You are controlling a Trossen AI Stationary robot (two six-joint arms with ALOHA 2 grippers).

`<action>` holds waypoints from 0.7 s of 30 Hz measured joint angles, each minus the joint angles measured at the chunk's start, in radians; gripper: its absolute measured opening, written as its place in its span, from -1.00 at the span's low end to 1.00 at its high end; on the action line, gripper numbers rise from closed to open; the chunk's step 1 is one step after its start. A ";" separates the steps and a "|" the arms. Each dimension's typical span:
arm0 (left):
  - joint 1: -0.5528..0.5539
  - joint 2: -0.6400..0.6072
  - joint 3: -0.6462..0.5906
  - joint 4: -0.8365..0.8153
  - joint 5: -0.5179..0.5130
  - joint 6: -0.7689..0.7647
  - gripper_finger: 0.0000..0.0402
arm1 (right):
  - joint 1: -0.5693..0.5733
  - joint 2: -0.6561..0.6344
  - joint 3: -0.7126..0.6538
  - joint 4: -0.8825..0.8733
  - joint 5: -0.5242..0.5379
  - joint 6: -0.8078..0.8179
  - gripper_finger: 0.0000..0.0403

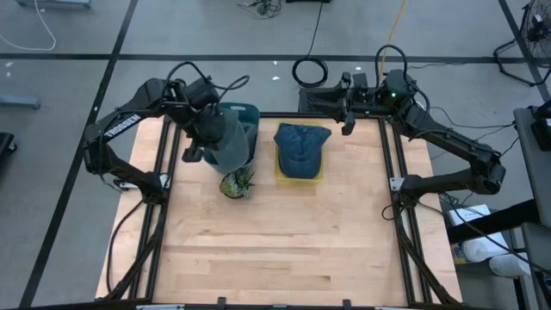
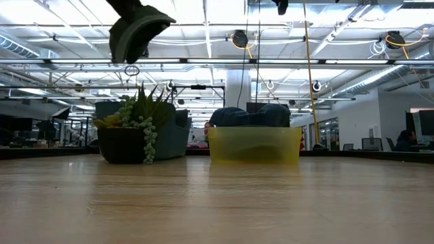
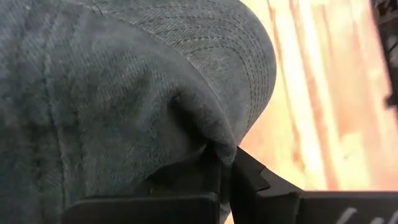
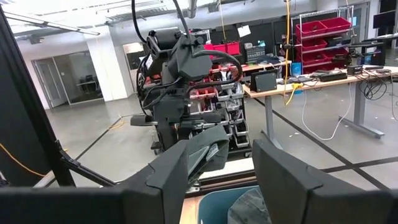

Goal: Pick & Place hat
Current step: Put the black cap into the blue bin

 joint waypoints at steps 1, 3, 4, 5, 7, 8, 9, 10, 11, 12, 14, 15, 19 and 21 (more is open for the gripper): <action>0.001 0.000 0.000 0.000 -0.017 0.031 -0.97 | 0.000 0.000 0.000 0.000 0.000 0.000 -0.18; 0.000 0.002 0.000 -0.005 -0.066 0.087 -0.97 | 0.000 0.000 0.000 0.001 0.000 0.000 -0.18; 0.000 0.010 0.000 -0.005 -0.091 0.121 -0.97 | 0.000 0.000 0.000 0.001 0.000 0.000 -0.18; 0.000 0.021 0.001 -0.004 -0.115 0.150 -0.97 | 0.000 0.000 0.000 0.000 0.000 0.000 -0.18; 0.004 0.047 0.000 -0.002 -0.165 0.181 -0.97 | 0.000 0.000 0.000 0.000 0.000 0.000 -0.18; 0.008 0.059 -0.001 -0.001 -0.184 0.198 -0.97 | 0.000 0.000 0.000 0.001 0.000 0.000 -0.18; 0.011 0.073 -0.001 0.000 -0.199 0.214 -0.97 | 0.000 0.000 0.000 0.001 0.000 0.000 -0.18; 0.013 0.087 0.000 0.000 -0.210 0.225 -0.97 | 0.000 0.000 0.000 0.001 0.000 0.000 -0.19; 0.018 0.103 0.000 -0.001 -0.218 0.232 -0.97 | 0.000 0.000 0.000 0.000 0.000 0.000 -0.19; 0.023 0.119 0.000 -0.002 -0.226 0.240 -0.97 | 0.000 0.000 0.000 0.000 0.000 0.000 -0.20; 0.029 0.151 0.000 -0.003 -0.251 0.249 -0.97 | 0.000 0.000 0.000 0.001 0.000 0.000 -0.20; 0.030 0.166 0.000 -0.002 -0.267 0.250 -0.97 | 0.000 0.000 0.000 0.001 0.000 0.000 -0.20; 0.040 0.211 -0.001 0.000 -0.335 0.254 -0.97 | 0.000 0.000 0.000 0.001 0.000 0.000 -0.20; 0.042 0.230 0.000 -0.002 -0.345 0.257 -0.97 | 0.000 0.000 0.000 0.001 0.000 0.000 -0.20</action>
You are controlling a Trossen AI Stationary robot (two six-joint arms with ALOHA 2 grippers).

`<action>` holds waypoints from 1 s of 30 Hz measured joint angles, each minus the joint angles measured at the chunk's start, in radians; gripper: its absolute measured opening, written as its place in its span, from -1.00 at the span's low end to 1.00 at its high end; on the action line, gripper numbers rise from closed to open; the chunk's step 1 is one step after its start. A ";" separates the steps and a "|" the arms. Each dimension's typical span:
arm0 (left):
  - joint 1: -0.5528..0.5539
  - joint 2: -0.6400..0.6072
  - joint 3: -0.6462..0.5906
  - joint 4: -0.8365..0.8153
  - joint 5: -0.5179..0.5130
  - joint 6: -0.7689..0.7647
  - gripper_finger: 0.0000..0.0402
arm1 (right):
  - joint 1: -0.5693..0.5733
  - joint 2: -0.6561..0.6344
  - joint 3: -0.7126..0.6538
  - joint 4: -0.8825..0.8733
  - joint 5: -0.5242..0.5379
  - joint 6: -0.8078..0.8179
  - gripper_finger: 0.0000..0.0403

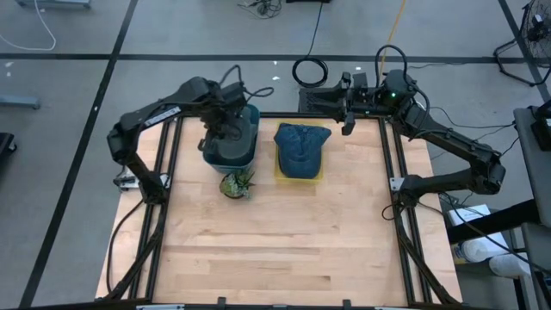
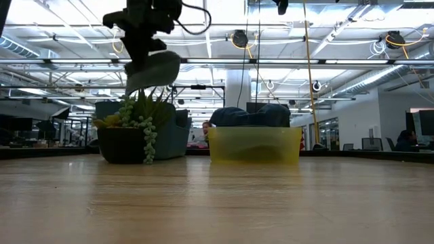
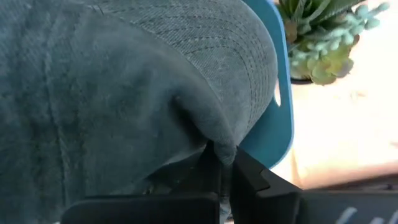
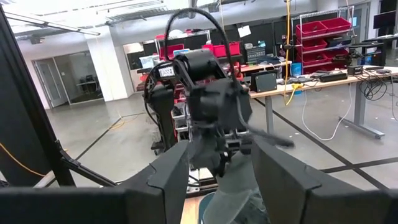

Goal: Pick & Place hat
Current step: Put the black cap into the blue bin

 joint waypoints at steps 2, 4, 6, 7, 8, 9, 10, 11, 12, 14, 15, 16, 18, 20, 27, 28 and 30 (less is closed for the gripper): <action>0.006 0.021 -0.001 -0.002 -0.003 -0.009 -0.97 | 0.000 0.000 0.000 0.000 0.000 -0.004 -0.21; 0.007 0.038 -0.001 0.004 -0.004 -0.020 -0.97 | 0.000 0.000 0.000 0.000 0.000 -0.005 -0.20; 0.011 0.049 -0.001 0.002 -0.006 -0.036 -0.97 | 0.000 0.000 0.000 0.000 0.000 -0.005 -0.20; 0.010 0.054 -0.001 -0.001 -0.008 -0.042 -0.97 | 0.000 0.000 0.000 0.000 0.000 -0.005 -0.20; 0.010 0.060 -0.001 -0.001 -0.011 -0.047 -0.97 | 0.000 0.000 0.000 0.000 0.000 -0.009 -0.20; 0.010 0.063 -0.001 -0.001 -0.010 -0.051 -0.97 | 0.000 0.000 0.000 0.000 0.000 -0.018 -0.20; 0.010 0.067 0.000 0.001 -0.010 -0.058 -0.97 | 0.000 0.000 0.000 0.000 0.000 -0.030 -0.21; 0.010 0.072 0.000 0.001 -0.010 -0.063 -0.97 | 0.000 0.000 0.000 0.000 0.000 -0.039 -0.21; 0.010 0.074 0.000 0.001 -0.010 -0.074 -0.97 | 0.000 0.000 0.000 0.000 0.000 -0.049 -0.21; 0.010 0.076 0.000 0.001 -0.010 -0.079 -0.97 | 0.000 0.000 0.000 0.000 0.000 -0.058 -0.20; 0.010 0.075 0.000 0.001 -0.010 -0.076 -0.97 | 0.000 0.000 0.000 0.000 0.000 -0.062 -0.20; 0.010 0.075 0.000 0.001 -0.010 -0.075 -0.97 | 0.000 0.000 0.000 0.000 0.000 -0.069 -0.20; 0.007 0.087 0.000 -0.001 -0.011 -0.078 -0.97 | 0.000 0.000 0.000 0.000 0.000 -0.078 -0.21; 0.007 0.101 -0.003 0.001 -0.010 -0.086 -0.97 | 0.000 0.000 0.000 0.000 -0.001 -0.078 -0.21; -0.001 0.164 -0.058 0.002 -0.010 -0.076 -0.97 | 0.000 0.000 0.000 -0.001 -0.003 -0.078 -0.21; -0.002 0.173 -0.068 0.001 -0.017 -0.076 -0.97 | 0.000 0.000 0.000 -0.001 -0.003 -0.078 -0.21; -0.001 0.188 -0.087 0.000 -0.023 -0.077 -0.97 | 0.000 0.000 0.000 -0.001 -0.003 -0.078 -0.21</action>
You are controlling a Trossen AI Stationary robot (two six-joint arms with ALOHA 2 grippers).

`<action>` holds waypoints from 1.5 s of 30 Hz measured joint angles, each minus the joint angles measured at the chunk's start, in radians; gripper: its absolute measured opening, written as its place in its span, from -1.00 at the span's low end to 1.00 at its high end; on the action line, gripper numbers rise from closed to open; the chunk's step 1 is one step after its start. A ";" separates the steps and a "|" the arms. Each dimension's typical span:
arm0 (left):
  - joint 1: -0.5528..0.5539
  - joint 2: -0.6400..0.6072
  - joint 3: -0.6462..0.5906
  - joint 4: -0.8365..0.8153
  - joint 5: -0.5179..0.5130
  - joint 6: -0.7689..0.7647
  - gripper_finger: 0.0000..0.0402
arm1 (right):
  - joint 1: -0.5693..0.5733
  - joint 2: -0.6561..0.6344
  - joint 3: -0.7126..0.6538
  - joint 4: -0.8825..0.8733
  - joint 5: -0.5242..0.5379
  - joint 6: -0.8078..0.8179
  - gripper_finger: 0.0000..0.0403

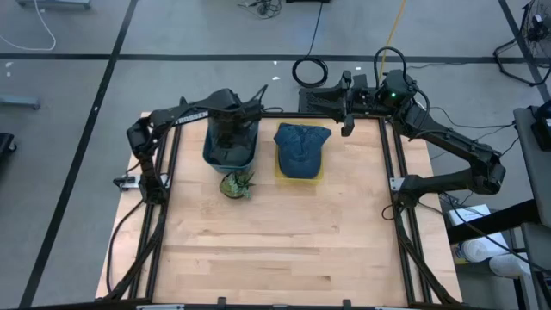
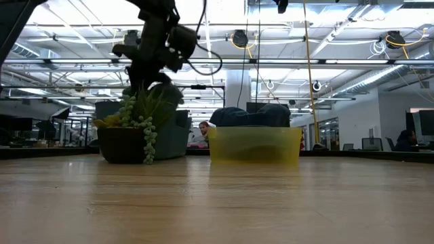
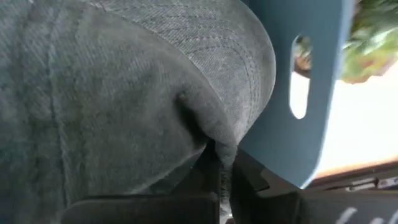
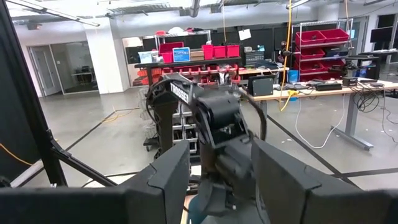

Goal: Pick & Place hat
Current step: Put the black cap into the blue bin

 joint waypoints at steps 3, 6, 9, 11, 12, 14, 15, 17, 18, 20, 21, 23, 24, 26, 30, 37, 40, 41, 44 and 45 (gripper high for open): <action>0.006 0.022 -0.035 -0.002 -0.022 0.004 -0.97 | 0.000 0.000 0.000 0.000 0.000 0.000 -0.20; 0.008 0.045 -0.064 0.004 -0.040 -0.008 -0.97 | 0.000 0.000 0.000 -0.001 0.000 0.001 -0.21; 0.009 0.071 -0.072 0.000 -0.048 0.004 -0.97 | 0.000 0.000 0.000 -0.004 0.000 0.001 -0.21; 0.009 0.083 -0.073 0.006 -0.058 0.016 -0.97 | 0.000 0.000 0.000 -0.012 0.000 0.000 -0.21; 0.007 0.086 -0.073 0.017 -0.064 0.021 -0.97 | 0.000 0.000 0.000 -0.018 0.000 0.000 -0.21; 0.004 0.089 -0.073 0.039 -0.069 0.033 -0.98 | 0.000 0.000 0.000 -0.031 -0.001 0.000 -0.21; 0.004 0.089 -0.073 0.056 -0.069 0.037 -0.98 | 0.000 0.000 0.000 -0.036 0.000 0.000 -0.21; 0.006 0.088 -0.073 0.090 -0.067 0.045 -0.98 | 0.000 0.000 0.000 -0.040 -0.001 0.000 -0.22; 0.008 0.088 -0.073 0.108 -0.061 0.051 -0.98 | 0.000 0.000 0.000 -0.040 -0.001 0.000 -0.23; 0.013 0.090 -0.073 0.138 -0.043 0.063 -0.98 | 0.000 0.000 0.000 -0.044 -0.001 0.000 -0.24; 0.016 0.095 -0.072 0.148 -0.038 0.065 -0.98 | 0.000 0.000 0.000 -0.044 -0.001 0.000 -0.24; 0.018 0.101 -0.073 0.157 -0.031 0.068 -0.98 | 0.000 0.000 0.000 -0.044 -0.001 0.001 -0.23; 0.018 0.106 -0.076 0.167 -0.033 0.074 -0.98 | 0.000 0.000 0.000 -0.044 -0.001 0.001 -0.23; 0.016 0.114 -0.080 0.178 -0.041 0.089 -0.97 | 0.000 0.000 0.000 -0.044 -0.001 0.000 -0.23; 0.014 0.113 -0.102 0.208 -0.068 0.078 -0.87 | 0.000 0.000 0.000 -0.044 -0.001 0.000 -0.25; 0.015 0.117 -0.105 0.211 -0.071 0.008 -0.58 | 0.000 0.000 0.000 -0.044 -0.001 0.000 -0.25; 0.015 0.117 -0.105 0.209 -0.071 -0.016 -0.43 | 0.000 0.000 0.000 -0.044 -0.001 0.000 -0.25; 0.015 0.115 -0.105 0.208 -0.071 -0.025 -0.37 | 0.000 0.000 0.000 -0.044 -0.001 0.000 -0.25; 0.015 0.107 -0.106 0.212 -0.076 -0.037 -0.18 | 0.000 0.000 0.000 -0.044 -0.001 0.000 -0.26; 0.015 0.105 -0.106 0.212 -0.080 -0.038 -0.12 | 0.000 0.000 0.000 -0.044 -0.001 0.000 -0.26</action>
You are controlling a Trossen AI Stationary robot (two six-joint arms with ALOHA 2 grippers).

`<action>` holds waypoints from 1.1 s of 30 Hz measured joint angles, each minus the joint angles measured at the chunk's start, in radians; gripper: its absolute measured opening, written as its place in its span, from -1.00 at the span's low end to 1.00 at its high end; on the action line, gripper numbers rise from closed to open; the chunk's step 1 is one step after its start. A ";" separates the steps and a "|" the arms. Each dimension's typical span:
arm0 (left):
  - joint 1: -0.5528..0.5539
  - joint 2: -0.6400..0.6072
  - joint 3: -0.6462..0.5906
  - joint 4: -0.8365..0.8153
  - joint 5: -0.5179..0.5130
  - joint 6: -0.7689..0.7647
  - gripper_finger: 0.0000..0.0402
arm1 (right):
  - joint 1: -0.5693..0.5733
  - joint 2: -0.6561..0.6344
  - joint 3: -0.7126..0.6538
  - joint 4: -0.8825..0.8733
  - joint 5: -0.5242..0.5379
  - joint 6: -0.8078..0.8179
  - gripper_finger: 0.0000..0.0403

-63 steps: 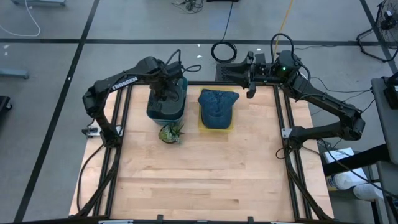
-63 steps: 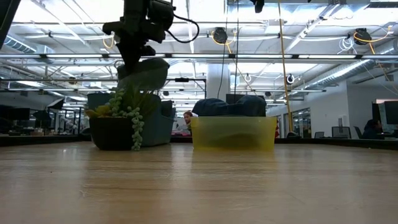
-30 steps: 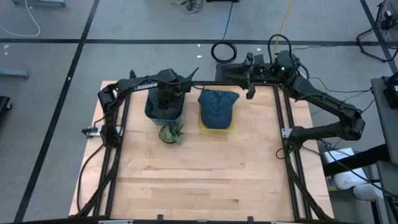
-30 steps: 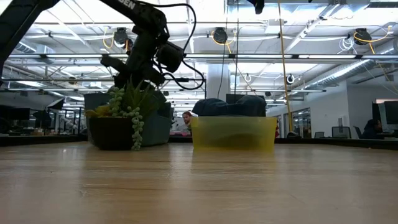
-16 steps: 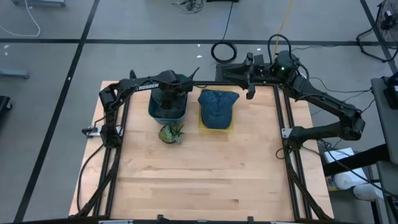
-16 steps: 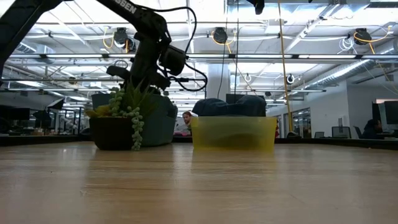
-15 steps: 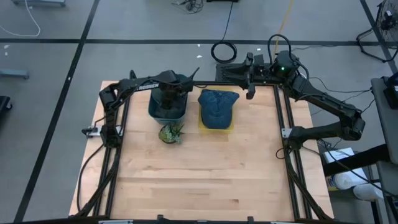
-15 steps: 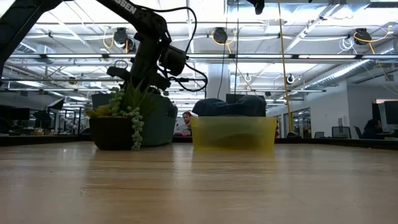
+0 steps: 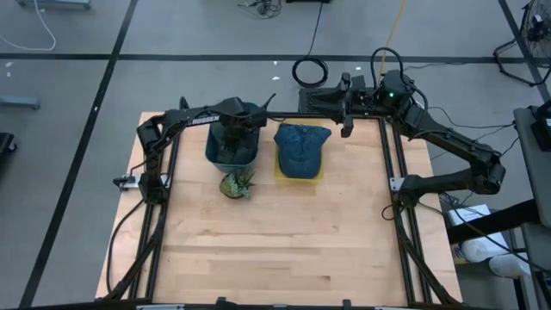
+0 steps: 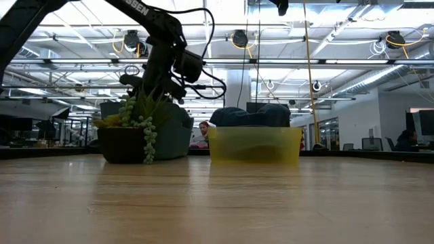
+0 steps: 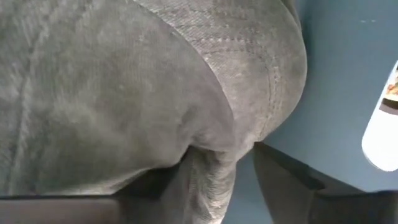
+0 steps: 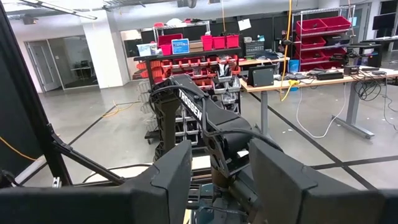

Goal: Pick & Place hat
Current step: Put the black cap into the blue bin, then return to Home Position

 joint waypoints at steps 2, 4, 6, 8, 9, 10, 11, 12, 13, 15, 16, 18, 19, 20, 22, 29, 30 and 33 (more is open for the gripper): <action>0.000 -0.005 0.000 0.000 -0.015 -0.005 0.02 | 0.000 0.000 0.000 0.000 0.000 0.000 -0.26; 0.000 -0.011 0.000 0.001 -0.031 -0.014 0.15 | 0.000 0.000 0.000 0.000 0.000 0.000 -0.26; 0.000 -0.012 0.000 0.003 -0.035 -0.017 0.27 | 0.000 0.000 0.000 0.000 0.000 0.000 -0.26; 0.000 -0.012 0.000 0.002 -0.028 -0.031 0.39 | 0.000 0.000 0.000 0.000 0.000 0.000 -0.26; 0.000 -0.012 0.000 0.000 -0.023 -0.041 0.44 | 0.000 0.000 0.000 0.000 0.000 0.000 -0.27; 0.000 -0.012 0.000 -0.001 -0.018 -0.047 0.50 | 0.000 0.000 0.000 0.000 0.000 0.000 -0.27; 0.000 -0.012 0.000 -0.002 -0.017 -0.050 0.55 | 0.000 0.000 0.000 0.000 0.000 0.000 -0.27; -0.001 -0.012 0.000 -0.001 -0.017 -0.051 0.60 | 0.000 0.000 0.000 0.000 0.000 0.000 -0.27; -0.001 -0.012 0.000 -0.001 -0.018 -0.052 0.64 | 0.000 0.000 0.000 0.000 0.000 0.000 -0.27; -0.001 -0.012 0.000 -0.001 -0.035 -0.058 0.72 | 0.000 0.000 0.000 0.000 0.000 0.000 -0.27; -0.001 -0.012 0.000 0.000 -0.053 -0.067 0.76 | 0.000 0.000 0.000 0.000 0.000 0.000 -0.28; -0.002 -0.012 0.000 0.001 -0.094 -0.092 0.82 | 0.000 0.000 0.000 0.000 0.000 -0.001 -0.28; -0.002 -0.012 0.000 0.000 -0.110 -0.098 0.84 | 0.000 0.000 0.000 0.000 0.000 -0.004 -0.28; -0.002 -0.012 0.000 0.000 -0.125 -0.100 0.87 | 0.000 0.000 0.000 0.000 0.000 -0.004 -0.28; -0.002 -0.012 0.003 -0.009 -0.145 -0.102 0.90 | 0.000 -0.001 0.000 0.000 0.000 -0.005 -0.28; -0.016 -0.013 0.080 -0.063 -0.156 -0.112 0.91 | 0.000 -0.001 0.000 0.000 0.000 -0.004 -0.28; -0.021 -0.013 0.100 -0.073 -0.155 -0.115 0.91 | 0.000 -0.001 0.000 0.000 0.000 -0.004 -0.28; -0.032 -0.014 0.160 -0.085 -0.154 -0.129 0.88 | 0.000 -0.001 0.000 0.000 0.002 -0.004 -0.28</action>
